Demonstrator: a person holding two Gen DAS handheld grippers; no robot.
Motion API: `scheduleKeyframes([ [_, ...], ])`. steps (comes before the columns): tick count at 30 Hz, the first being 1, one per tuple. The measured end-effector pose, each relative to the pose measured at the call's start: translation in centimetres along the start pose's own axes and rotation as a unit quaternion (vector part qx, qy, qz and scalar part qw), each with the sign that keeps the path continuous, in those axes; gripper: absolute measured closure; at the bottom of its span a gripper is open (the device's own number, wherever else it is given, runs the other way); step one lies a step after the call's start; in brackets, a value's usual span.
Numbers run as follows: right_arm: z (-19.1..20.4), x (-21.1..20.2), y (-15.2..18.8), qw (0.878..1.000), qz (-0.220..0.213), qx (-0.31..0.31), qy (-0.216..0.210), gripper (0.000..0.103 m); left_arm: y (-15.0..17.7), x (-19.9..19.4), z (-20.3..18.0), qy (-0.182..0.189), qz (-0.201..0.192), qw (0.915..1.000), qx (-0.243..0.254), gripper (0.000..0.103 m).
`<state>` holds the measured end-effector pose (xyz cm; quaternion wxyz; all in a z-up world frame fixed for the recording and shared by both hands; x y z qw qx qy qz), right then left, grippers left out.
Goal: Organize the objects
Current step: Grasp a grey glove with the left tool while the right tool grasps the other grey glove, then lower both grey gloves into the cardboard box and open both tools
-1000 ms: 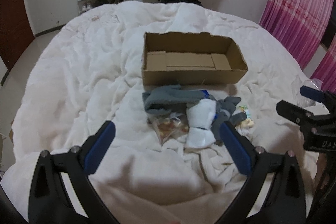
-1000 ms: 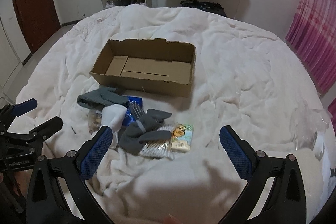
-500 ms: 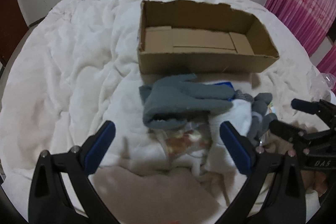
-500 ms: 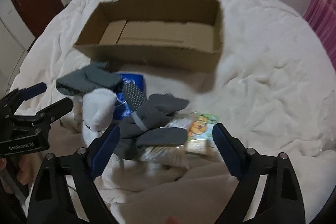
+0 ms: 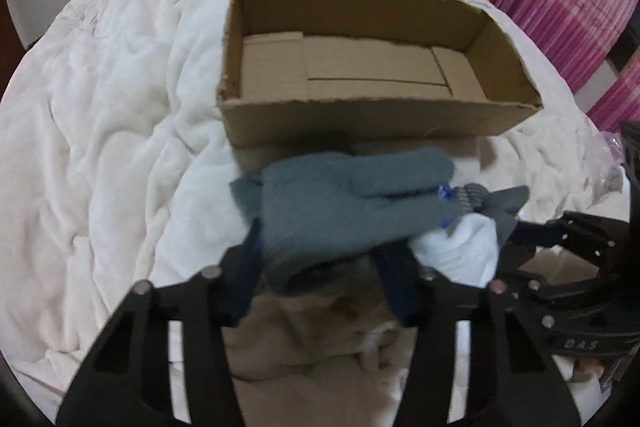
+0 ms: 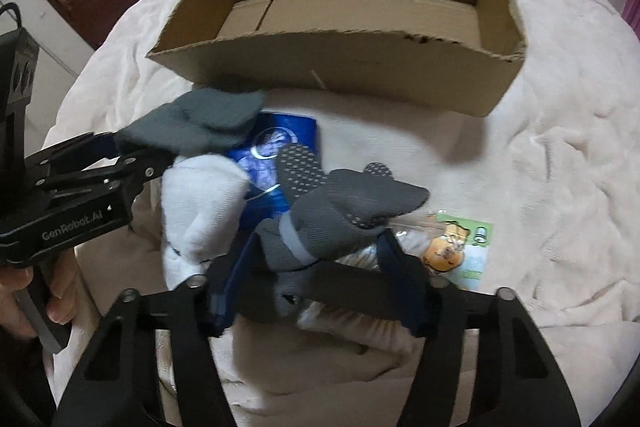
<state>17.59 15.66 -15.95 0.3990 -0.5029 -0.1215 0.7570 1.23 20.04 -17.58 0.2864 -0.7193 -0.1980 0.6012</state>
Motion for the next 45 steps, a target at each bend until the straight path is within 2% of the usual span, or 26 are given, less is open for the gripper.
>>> scheduleKeyframes([
  [4, 0.4, -0.5, 0.3, 1.000, -0.009, 0.009, -0.016, 0.069, 0.0, -0.7, -0.4, 0.009, -0.012, 0.9999, -0.002, 0.064],
  [7, 0.5, -1.3, 0.3, 0.999, -0.025, 0.013, -0.017, 0.074, 0.0, -1.4, -0.8, 0.015, -0.020, 0.9997, 0.001, 0.066],
  [16, 0.1, -5.6, -0.5, 0.996, -0.083, 0.027, 0.005, 0.075, -1.4, -5.4, -1.5, 0.018, -0.060, 0.9980, 0.004, 0.066],
  [24, 0.6, -9.9, -4.1, 0.990, -0.140, 0.017, 0.000, 0.075, -4.8, -8.4, -2.9, 0.027, -0.104, 0.9939, 0.025, 0.066],
  [34, -2.6, -11.3, -9.1, 0.984, -0.176, 0.024, 0.020, 0.075, -8.8, -6.5, -3.2, 0.016, -0.131, 0.9901, 0.048, 0.066],
  [42, -4.7, -9.0, -12.3, 0.982, -0.182, 0.019, 0.041, 0.075, -11.0, -2.3, -3.7, 0.032, -0.126, 0.9905, 0.046, 0.066],
  [45, -5.0, -7.4, -13.3, 0.982, -0.180, 0.008, 0.059, 0.075, -11.3, -0.3, -3.8, 0.026, -0.116, 0.9921, 0.039, 0.066],
])
Point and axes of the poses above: each gripper's, at about its wrist camera, not at the fingertips, and x roughly the way its jaws point, z to its left, y to its underside, the point moved 7 cm from there along x, roughly the way its jaws point, and after that the axes turned 13 degrees about -z, right-handed, at the moved point
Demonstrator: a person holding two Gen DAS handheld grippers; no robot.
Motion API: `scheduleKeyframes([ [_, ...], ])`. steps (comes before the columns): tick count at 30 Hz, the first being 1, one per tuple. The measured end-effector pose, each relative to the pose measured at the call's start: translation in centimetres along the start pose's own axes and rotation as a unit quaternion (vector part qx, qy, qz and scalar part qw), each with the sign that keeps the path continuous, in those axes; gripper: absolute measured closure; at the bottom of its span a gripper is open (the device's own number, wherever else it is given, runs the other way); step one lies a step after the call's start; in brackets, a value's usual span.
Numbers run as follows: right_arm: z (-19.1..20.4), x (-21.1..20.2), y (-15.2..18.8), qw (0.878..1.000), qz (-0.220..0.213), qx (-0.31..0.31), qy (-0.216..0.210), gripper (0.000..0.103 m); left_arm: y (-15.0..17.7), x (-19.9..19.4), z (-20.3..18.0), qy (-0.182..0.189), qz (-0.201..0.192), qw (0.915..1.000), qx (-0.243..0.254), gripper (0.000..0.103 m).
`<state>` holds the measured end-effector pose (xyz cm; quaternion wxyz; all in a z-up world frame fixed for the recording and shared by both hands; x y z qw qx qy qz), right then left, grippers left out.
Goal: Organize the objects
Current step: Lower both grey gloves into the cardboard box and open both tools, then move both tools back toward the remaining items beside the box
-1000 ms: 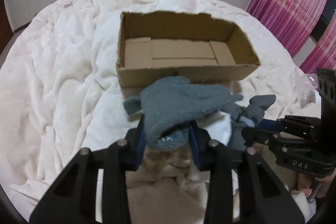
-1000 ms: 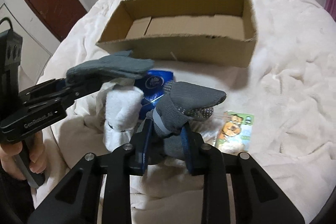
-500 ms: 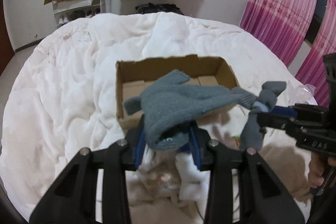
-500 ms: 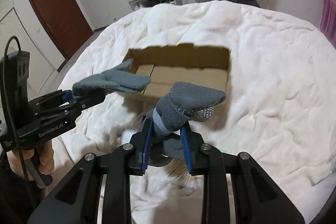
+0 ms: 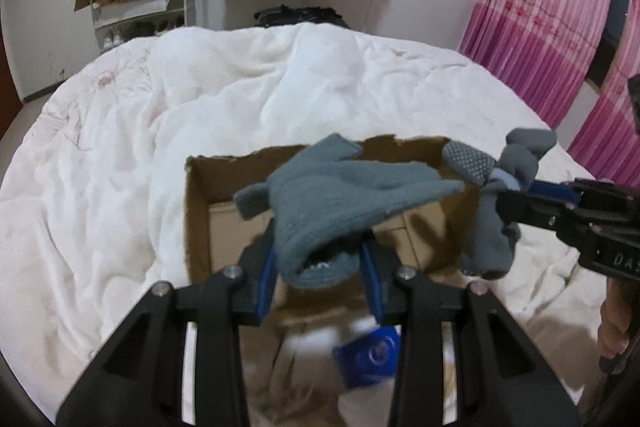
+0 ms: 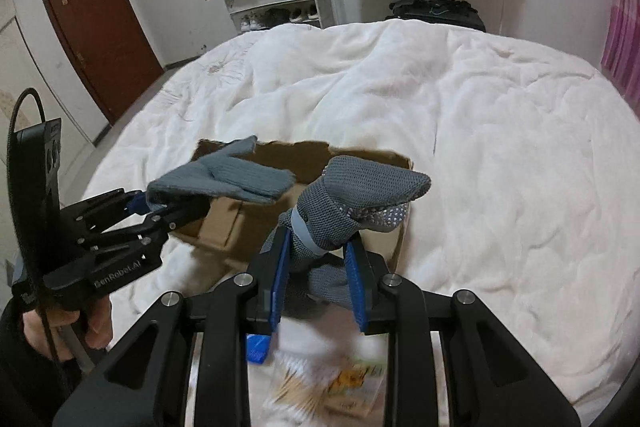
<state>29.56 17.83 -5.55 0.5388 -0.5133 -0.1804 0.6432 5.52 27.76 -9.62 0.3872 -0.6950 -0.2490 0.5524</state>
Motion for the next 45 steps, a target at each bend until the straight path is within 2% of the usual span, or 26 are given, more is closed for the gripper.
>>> scheduleKeyframes([
  [7, -0.4, 4.0, 1.3, 0.999, 0.024, -0.018, 0.018, 0.074, 2.3, 3.9, 0.8, -0.022, 0.040, 0.9990, 0.002, 0.064],
  [15, -0.7, 6.3, 3.2, 0.998, 0.050, -0.017, 0.026, 0.072, 3.2, 5.2, 1.7, -0.038, 0.054, 0.9978, -0.002, 0.058],
  [18, -0.6, 5.7, 3.1, 0.998, 0.041, -0.021, 0.037, 0.062, 3.2, 4.6, 1.7, -0.057, 0.049, 0.9972, 0.006, 0.040],
  [19, -0.6, 5.4, 3.0, 0.998, 0.036, -0.019, 0.038, 0.055, 3.1, 4.3, 1.9, -0.062, 0.045, 0.9970, 0.005, 0.026],
  [20, -0.7, 5.2, 3.0, 0.998, 0.032, -0.017, 0.042, 0.052, 2.9, 3.7, 2.0, -0.065, 0.038, 0.9971, -0.001, 0.020],
  [21, -0.7, 4.8, 2.9, 0.998, 0.028, -0.016, 0.047, 0.047, 2.8, 3.3, 2.1, -0.065, 0.034, 0.9973, -0.006, 0.020],
  [26, -0.2, 2.3, 2.7, 0.998, 0.011, -0.012, 0.063, 0.037, 2.4, 0.4, 2.4, -0.074, 0.024, 0.9968, -0.017, 0.014],
  [28, 0.2, 1.2, 2.5, 0.997, 0.000, -0.010, 0.073, 0.034, 2.5, -1.0, 2.3, -0.074, 0.020, 0.9969, -0.019, 0.013],
  [45, 4.0, -7.5, 3.6, 0.991, -0.055, 0.017, 0.123, 0.032, 2.4, -11.8, -0.5, -0.056, -0.022, 0.9981, -0.011, 0.012],
])
Point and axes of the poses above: each gripper's, at about its wrist camera, not at the fingertips, and x roughly the way its jaws point, z to its left, y to its underside, the point moved 7 cm from there along x, roughly the way its jaws point, and after that the axes turned 13 degrees about -z, right-handed, at the moved point
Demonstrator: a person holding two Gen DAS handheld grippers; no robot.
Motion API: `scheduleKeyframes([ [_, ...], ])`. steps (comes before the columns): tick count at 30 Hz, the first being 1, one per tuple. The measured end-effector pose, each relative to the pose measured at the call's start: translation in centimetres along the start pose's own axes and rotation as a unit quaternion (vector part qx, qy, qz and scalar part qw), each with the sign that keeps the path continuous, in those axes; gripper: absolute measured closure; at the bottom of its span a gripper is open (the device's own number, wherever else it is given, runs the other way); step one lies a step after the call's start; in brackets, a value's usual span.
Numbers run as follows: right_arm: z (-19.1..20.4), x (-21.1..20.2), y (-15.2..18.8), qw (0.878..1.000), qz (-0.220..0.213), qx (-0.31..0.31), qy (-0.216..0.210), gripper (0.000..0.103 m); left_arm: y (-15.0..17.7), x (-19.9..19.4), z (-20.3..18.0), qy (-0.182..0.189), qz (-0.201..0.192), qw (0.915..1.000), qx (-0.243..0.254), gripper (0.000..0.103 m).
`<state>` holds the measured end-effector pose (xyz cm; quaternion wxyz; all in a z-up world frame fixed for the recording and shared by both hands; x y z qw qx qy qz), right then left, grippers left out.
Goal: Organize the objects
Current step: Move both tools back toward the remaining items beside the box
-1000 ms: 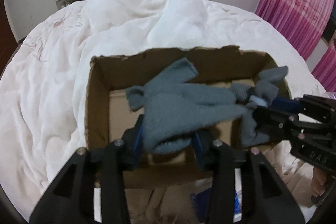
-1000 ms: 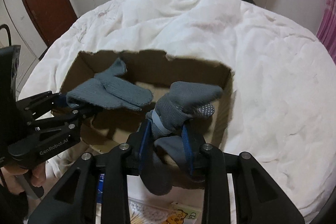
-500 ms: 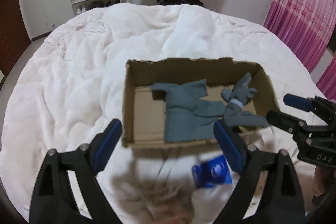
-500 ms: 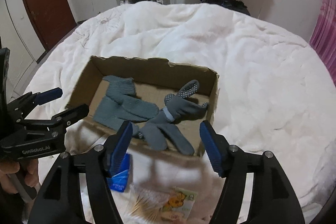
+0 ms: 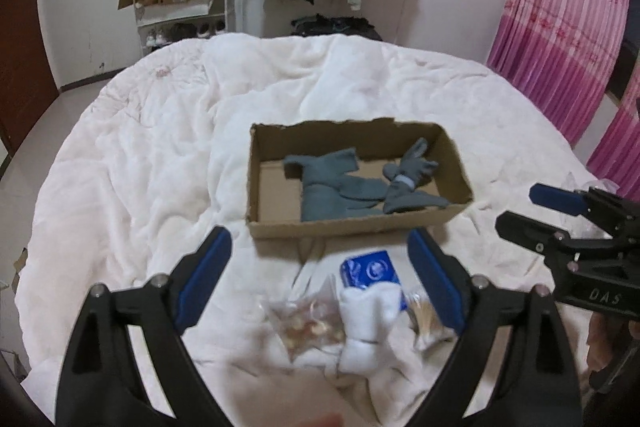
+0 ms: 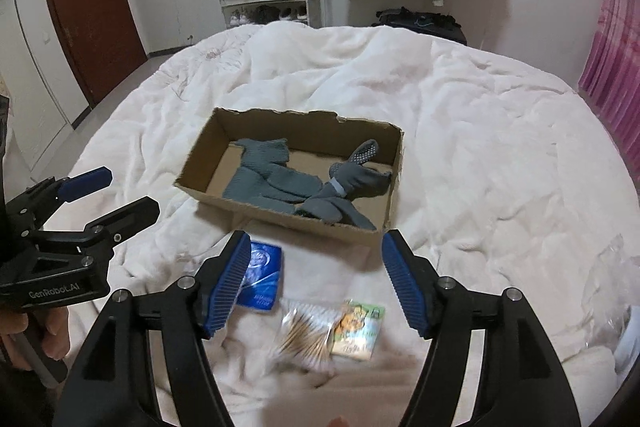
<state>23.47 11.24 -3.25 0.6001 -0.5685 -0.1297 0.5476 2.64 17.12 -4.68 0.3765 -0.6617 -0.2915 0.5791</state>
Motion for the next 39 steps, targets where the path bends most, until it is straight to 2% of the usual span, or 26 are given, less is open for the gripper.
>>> scheduleKeyframes([
  [12, 0.8, -5.7, 0.5, 0.997, -0.044, 0.034, 0.050, 0.031, 0.2, -5.7, -0.4, 0.007, -0.018, 0.9998, 0.008, 0.012],
  [27, 1.2, -10.0, 3.4, 0.993, -0.051, 0.037, 0.099, 0.031, 3.4, -9.1, 0.4, -0.003, -0.003, 0.9998, 0.019, 0.011],
  [31, 1.1, -10.7, 4.6, 0.991, -0.040, 0.045, 0.117, 0.031, 4.4, -11.3, 1.2, -0.013, 0.007, 0.9998, -0.011, 0.011],
  [36, 1.7, -12.2, 5.8, 0.988, -0.045, 0.060, 0.134, 0.031, 4.6, -15.6, 1.3, -0.005, -0.012, 0.9997, -0.022, 0.010],
  [38, 1.6, -12.3, 6.1, 0.983, -0.051, 0.078, 0.155, 0.031, 4.4, -16.1, 1.5, -0.014, -0.018, 0.9996, -0.017, 0.004],
  [39, 1.6, -12.2, 6.2, 0.984, -0.051, 0.081, 0.150, 0.031, 4.3, -16.1, 1.6, -0.014, -0.025, 0.9994, -0.017, 0.004],
])
Point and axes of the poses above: each gripper's, at about its wrist camera, not at the fingertips, and x roughly the way its jaws point, z to its left, y to its underside, the point moved 7 cm from there along x, roughly the way its jaws point, and after that the axes turned 13 degrees about -z, right-handed, at the moved point
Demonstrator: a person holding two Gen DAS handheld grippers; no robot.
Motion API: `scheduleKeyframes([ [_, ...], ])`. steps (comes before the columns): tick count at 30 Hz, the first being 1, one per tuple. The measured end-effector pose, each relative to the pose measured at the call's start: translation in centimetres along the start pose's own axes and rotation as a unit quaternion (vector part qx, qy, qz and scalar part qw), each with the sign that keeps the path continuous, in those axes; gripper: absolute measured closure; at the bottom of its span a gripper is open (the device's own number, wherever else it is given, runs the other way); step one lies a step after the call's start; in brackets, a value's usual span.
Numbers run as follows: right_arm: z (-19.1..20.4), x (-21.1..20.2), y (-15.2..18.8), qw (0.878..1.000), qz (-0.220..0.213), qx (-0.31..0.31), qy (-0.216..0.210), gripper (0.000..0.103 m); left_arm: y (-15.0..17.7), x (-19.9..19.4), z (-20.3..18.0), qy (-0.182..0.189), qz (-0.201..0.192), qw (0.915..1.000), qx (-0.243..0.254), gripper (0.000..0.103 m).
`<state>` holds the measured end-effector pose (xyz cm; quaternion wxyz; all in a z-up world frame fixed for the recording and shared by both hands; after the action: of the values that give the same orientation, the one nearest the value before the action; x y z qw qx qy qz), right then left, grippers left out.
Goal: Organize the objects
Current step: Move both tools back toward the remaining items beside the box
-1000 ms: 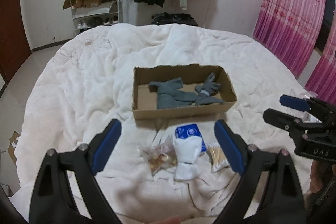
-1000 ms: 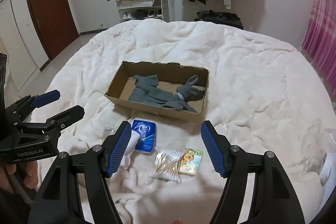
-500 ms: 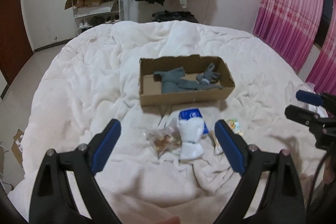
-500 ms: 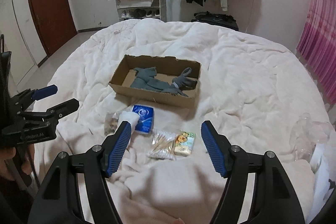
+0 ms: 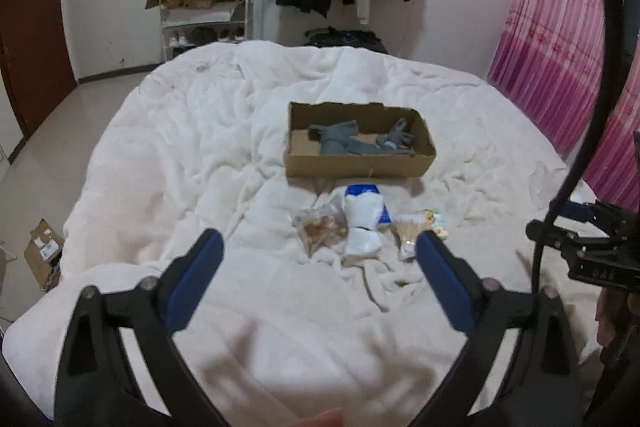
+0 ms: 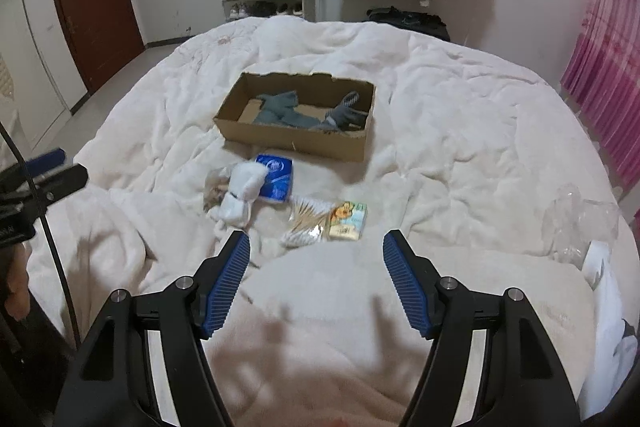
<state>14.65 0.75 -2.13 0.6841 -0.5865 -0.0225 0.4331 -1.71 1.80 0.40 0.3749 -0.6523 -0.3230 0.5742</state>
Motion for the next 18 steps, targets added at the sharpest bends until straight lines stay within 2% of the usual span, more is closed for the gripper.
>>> scheduleKeyframes([
  [4, -0.3, 0.8, -0.1, 1.000, 0.006, 0.012, -0.004, 0.031, 0.9, 2.7, 0.3, -0.006, 0.015, 0.9999, 0.006, 0.004],
  [5, -0.8, 1.1, -0.5, 0.998, -0.014, 0.041, 0.036, 0.031, 1.4, 3.7, 0.5, -0.012, 0.026, 0.9995, 0.009, 0.004],
  [6, -0.8, 1.4, -0.7, 0.998, -0.014, 0.039, 0.036, 0.031, 1.7, 4.4, 0.5, -0.014, 0.031, 0.9993, 0.013, 0.004],
  [7, -2.0, 1.9, -1.2, 0.984, -0.056, 0.110, 0.125, 0.031, 2.1, 5.2, 0.5, -0.015, 0.035, 0.9991, 0.017, 0.004],
  [10, -2.6, 4.1, -1.6, 0.986, -0.043, 0.103, 0.122, 0.031, 3.0, 7.5, 0.8, -0.011, 0.055, 0.9983, 0.016, 0.003],
  [11, -3.1, 4.9, -1.8, 0.982, -0.046, 0.121, 0.135, 0.031, 3.1, 8.3, 0.8, -0.010, 0.060, 0.9981, 0.015, 0.004],
  [15, -4.1, 8.6, -2.3, 0.982, -0.031, 0.145, 0.121, 0.031, 3.5, 12.2, 0.9, -0.015, 0.086, 0.9958, 0.030, 0.004],
  [18, -4.5, 10.7, -2.2, 0.982, -0.018, 0.152, 0.112, 0.031, 4.1, 14.6, 0.5, 0.002, 0.109, 0.9935, 0.032, 0.004],
])
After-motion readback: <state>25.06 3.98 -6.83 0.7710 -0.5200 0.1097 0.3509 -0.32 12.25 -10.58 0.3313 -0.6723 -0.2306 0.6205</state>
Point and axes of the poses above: each gripper's, at about its wrist camera, not at the fingertips, and x roughly the way its jaws point, z to its left, y to its underside, the point moved 7 cm from there along x, roughly the way its jaws point, and after that the axes turned 13 degrees about -z, right-handed, at the moved point
